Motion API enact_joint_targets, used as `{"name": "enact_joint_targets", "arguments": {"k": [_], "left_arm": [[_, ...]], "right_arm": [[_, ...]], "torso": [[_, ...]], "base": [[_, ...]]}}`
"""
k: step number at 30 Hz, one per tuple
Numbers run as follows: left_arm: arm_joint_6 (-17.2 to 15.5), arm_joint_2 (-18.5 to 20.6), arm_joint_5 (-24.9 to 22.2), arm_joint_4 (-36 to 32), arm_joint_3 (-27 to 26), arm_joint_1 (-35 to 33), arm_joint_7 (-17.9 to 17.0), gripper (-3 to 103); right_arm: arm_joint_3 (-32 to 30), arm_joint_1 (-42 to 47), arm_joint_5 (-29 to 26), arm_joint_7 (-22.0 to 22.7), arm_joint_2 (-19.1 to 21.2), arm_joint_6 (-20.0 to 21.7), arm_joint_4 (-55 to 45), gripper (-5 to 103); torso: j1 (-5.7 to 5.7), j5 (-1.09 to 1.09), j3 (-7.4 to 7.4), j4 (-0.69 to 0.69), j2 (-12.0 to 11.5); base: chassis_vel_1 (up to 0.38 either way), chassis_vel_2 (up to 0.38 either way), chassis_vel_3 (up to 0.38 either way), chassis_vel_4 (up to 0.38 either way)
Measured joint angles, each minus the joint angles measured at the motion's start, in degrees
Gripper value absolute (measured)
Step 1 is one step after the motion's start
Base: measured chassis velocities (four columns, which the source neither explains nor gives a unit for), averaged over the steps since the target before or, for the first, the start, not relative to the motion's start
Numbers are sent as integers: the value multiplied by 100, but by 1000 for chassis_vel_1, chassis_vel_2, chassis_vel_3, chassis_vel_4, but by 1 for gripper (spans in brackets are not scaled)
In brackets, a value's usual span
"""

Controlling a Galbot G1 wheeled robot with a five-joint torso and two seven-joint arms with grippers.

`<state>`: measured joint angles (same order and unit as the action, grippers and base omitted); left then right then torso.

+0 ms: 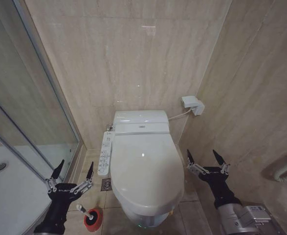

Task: Open the toilet lid, clean the toilet bowl with a toilet brush, close the toilet lid, and flush.

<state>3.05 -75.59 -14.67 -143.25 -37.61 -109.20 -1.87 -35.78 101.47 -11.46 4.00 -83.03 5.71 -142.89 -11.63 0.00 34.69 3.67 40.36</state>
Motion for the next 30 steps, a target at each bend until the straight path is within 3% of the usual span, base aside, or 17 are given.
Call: {"name": "enact_joint_targets", "arguments": {"k": [3, 6, 7, 10, 11, 17, 22, 29, 30], "left_arm": [[-221, 32, -101, 0, -34, 95, 25, 100], [-992, 153, -451, 0, -166, 432, 112, 100], [-992, 153, -451, 0, -166, 432, 112, 100], [-1610, 247, -731, 0, -269, 704, 185, 100], [-1610, 247, -731, 0, -269, 704, 185, 100], [-2654, 410, -1203, 0, -443, 1159, 300, 99], [-2932, 452, -1329, 0, -486, 1279, 333, 100], [-2901, 463, -1346, 1, -507, 1293, 355, 100], [-2759, 479, -1351, 5, -536, 1297, 389, 100]], "right_arm": [[0, 0, 0, 0, 0, 0, 0, 100], [0, 0, -1, 0, 0, 1, 0, 100], [0, 0, -1, 0, 0, 1, 0, 100], [0, 0, -1, 1, 0, 2, 0, 100], [0, 0, -1, 1, 0, 2, 0, 100], [0, 0, -1, 1, 0, 3, 0, 100], [1, 0, -2, 1, 0, 4, 0, 100], [1, 0, -3, 1, 0, 4, 0, 100], [1, 0, -3, 1, 0, 4, 0, 100]], "torso": [[0, 0, 0, 0, 0], [0, 0, 0, 0, 0], [0, 0, 0, 0, 0], [0, 1, 0, 0, 0], [0, 1, 0, 0, 0], [0, 0, 0, 0, 0], [0, 0, 0, 0, 0], [0, 0, 0, 0, 0], [0, 1, 0, -1, 0]], "base": [[0, 0, 0, 0], [0, 0, 0, 0], [0, 0, 0, 0], [0, 0, 0, 0], [0, 0, 0, 0], [0, 0, 0, 0], [0, 0, 0, 0], [0, 0, 0, 0], [0, 0, 0, 0]]}}
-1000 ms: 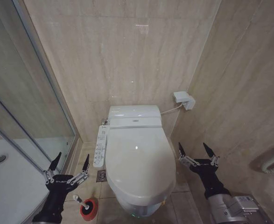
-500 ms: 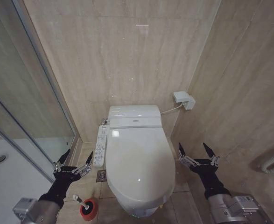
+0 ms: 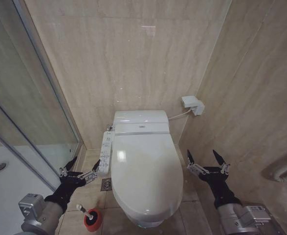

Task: Open the toilet lid, clean the toilet bowl with a toilet brush, close the toilet lid, and flush.

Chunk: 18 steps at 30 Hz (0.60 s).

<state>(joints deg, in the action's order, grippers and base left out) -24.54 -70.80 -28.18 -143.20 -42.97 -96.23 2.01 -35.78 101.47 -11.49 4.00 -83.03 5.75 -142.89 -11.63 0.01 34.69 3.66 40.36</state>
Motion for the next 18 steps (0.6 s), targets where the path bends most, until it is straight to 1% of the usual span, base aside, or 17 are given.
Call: {"name": "enact_joint_targets", "arguments": {"k": [1, 3, 4, 5, 6, 7, 8, 9, 10, 12, 13, 14, 18], "left_arm": [[179, 19, -3, 7, -35, 5, 41, 100], [681, 67, -11, 28, -123, 10, 147, 100], [681, 67, -11, 28, -123, 10, 147, 100], [896, 86, -14, 38, -159, 12, 194, 100], [1197, 113, -17, 54, -214, 15, 260, 96], [1197, 113, -17, 54, -214, 15, 260, 96], [1440, 141, -31, 71, -258, 20, 320, 96], [1539, 235, -110, 220, -275, 78, 401, 96], [1539, 235, -110, 220, -275, 78, 401, 96], [1668, 424, -190, 663, -277, 274, 497, 96], [1687, 536, -260, 873, -278, 382, 502, 95], [1687, 536, -260, 873, -278, 382, 502, 95], [1612, 900, -584, 1272, -231, 670, 477, 95]], "right_arm": [[0, 0, 0, 0, 0, 0, 0, 100], [0, 0, 0, 0, 0, 0, 0, 100], [0, 0, 0, 0, 0, 0, 0, 100], [0, 0, 0, 0, 0, 0, 0, 100], [0, 0, 0, 0, 0, 0, 0, 100], [0, 0, 0, 0, 0, 0, 0, 100], [0, 0, 0, 0, -1, 0, 0, 100], [1, -1, 0, 0, 1, 0, 0, 100], [1, -1, 0, 0, 1, 0, 0, 100], [0, -1, 0, 1, 0, 1, 0, 100], [0, 0, 0, 2, 1, 0, 0, 100], [0, 0, 0, 2, 1, 0, 0, 100], [0, 0, 0, 1, 1, 1, 0, 100]], "torso": [[0, 0, 0, 1, 0], [0, 0, 0, 1, 0], [0, 0, 0, 1, 0], [0, 0, 0, 0, 0], [0, 0, 0, 0, 0], [0, 0, 0, 0, 0], [0, 0, 0, 0, 0], [1, -4, -1, -2, 0], [1, -4, -1, -2, 0], [0, 3, 0, 1, 0], [0, 1, 0, 2, 0], [0, 1, 0, 2, 0], [0, 0, 0, 0, 0]], "base": [[0, 0, 0, 0], [0, 0, 0, 0], [0, 0, 0, 0], [0, 0, 0, 0], [0, 0, 0, 0], [0, 0, 0, 0], [0, 0, 0, 0], [0, 0, 0, 0], [0, 0, 0, 0], [0, 0, 0, 0], [0, 0, 0, 0], [0, 0, 0, 0], [0, 0, 0, 0]]}}
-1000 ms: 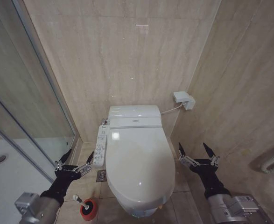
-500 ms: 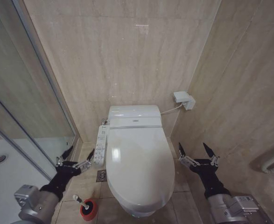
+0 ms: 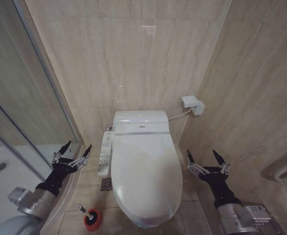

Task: Open the toilet lid, clean the toilet bowl with a toilet brush, close the toilet lid, and flush.

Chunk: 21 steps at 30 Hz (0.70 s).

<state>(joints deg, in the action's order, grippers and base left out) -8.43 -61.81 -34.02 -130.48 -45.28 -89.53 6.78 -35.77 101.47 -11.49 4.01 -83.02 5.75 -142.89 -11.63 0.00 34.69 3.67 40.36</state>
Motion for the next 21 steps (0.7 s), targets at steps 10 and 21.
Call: {"name": "enact_joint_targets", "arguments": {"k": [10, 21], "left_arm": [[342, 546, -397, 1211, 313, 812, 56, 94], [722, 1151, -609, 3010, 970, 2138, 336, 78]], "right_arm": [[-1, 0, 0, 0, 0, 0, 0, 100], [-1, 0, 0, -1, -1, 0, 0, 100]], "torso": [[0, 1, 0, 0, 0], [0, 0, 0, -3, 0]], "base": [[0, 0, 0, 0], [0, 0, 0, 0]]}}
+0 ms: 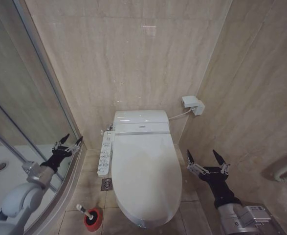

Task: Open the toilet lid, clean the toilet bowl with a toilet brush, close the toilet lid, and flush.

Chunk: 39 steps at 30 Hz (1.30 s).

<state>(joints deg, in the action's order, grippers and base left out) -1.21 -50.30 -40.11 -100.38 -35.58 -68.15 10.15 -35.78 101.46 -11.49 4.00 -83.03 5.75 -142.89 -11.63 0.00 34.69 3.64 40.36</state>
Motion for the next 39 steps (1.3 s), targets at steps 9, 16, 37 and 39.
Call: {"name": "enact_joint_targets", "arguments": {"k": [9, 16, 37, 39], "left_arm": [[314, 302, -152, 1461, 1167, 1571, 184, 70], [350, 333, -472, 2096, 1952, 2426, 303, 54], [1043, 343, -253, 3561, 4088, 4309, 1003, 0], [1098, 307, -134, 3607, 4129, 4342, 1029, 0]], "right_arm": [[0, 0, 0, -1, 0, 0, 0, 100], [0, 0, 0, 0, 0, 0, 0, 100], [0, 0, 0, 0, 0, 0, 0, 100], [0, 0, 0, 0, 1, 0, 0, 100]], "torso": [[-1, 1, 1, 5, 0], [0, -1, 0, 2, 0], [0, 0, 0, 2, 0], [0, -1, 0, 3, 0]], "base": [[0, 0, 0, 0], [0, 0, 0, 0], [0, 0, 0, 0], [0, 0, 0, 0]]}}
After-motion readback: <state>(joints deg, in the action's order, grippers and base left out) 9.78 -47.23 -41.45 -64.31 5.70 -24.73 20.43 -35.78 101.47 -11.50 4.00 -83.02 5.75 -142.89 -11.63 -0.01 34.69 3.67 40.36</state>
